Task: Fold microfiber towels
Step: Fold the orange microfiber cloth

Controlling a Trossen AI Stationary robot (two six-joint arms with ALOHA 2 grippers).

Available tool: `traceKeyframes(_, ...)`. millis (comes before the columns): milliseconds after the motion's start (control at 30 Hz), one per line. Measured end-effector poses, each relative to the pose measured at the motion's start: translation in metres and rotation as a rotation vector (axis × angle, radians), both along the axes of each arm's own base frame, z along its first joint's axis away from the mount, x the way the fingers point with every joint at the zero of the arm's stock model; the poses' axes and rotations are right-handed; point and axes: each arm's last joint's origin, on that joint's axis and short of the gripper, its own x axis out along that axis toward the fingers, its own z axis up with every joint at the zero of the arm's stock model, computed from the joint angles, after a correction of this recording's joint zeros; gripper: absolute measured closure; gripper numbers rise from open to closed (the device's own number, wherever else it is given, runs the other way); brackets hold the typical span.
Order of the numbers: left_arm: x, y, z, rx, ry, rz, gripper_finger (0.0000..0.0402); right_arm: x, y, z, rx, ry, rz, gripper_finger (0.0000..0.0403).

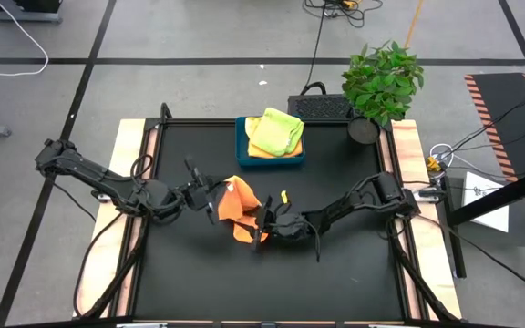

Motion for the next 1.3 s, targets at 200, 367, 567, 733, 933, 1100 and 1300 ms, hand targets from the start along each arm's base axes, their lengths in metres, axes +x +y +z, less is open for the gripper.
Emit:
traceKeyframes(200,0.000,0.000,0.000,-0.006,-0.001,0.000,0.0398,-0.002,0.010,0.000,-0.048,0.011,0.050,0.0374)
traceKeyframes(367,-0.002,0.000,-0.001,0.031,0.027,0.066,0.0399,-0.008,0.024,0.009,-0.089,0.039,0.084,0.0394)
traceKeyframes(567,-0.014,-0.009,0.004,0.081,0.045,0.185,0.0399,-0.032,0.049,0.061,-0.144,0.094,0.083,0.0401)
traceKeyframes(733,-0.024,-0.022,0.006,0.109,0.059,0.196,0.0399,-0.071,0.070,0.118,-0.199,0.088,0.048,0.0402)
traceKeyframes(933,-0.037,-0.043,0.006,0.117,0.062,0.138,0.0399,-0.116,0.088,0.168,-0.184,0.021,0.053,0.0402)
traceKeyframes(1100,-0.054,-0.065,0.007,0.086,0.039,0.079,0.0398,-0.147,0.098,0.191,-0.126,-0.011,0.121,0.0402)
traceKeyframes(1300,-0.081,-0.094,0.008,0.030,0.006,-0.076,0.0399,-0.178,0.119,0.204,-0.022,-0.047,0.219,0.0403)
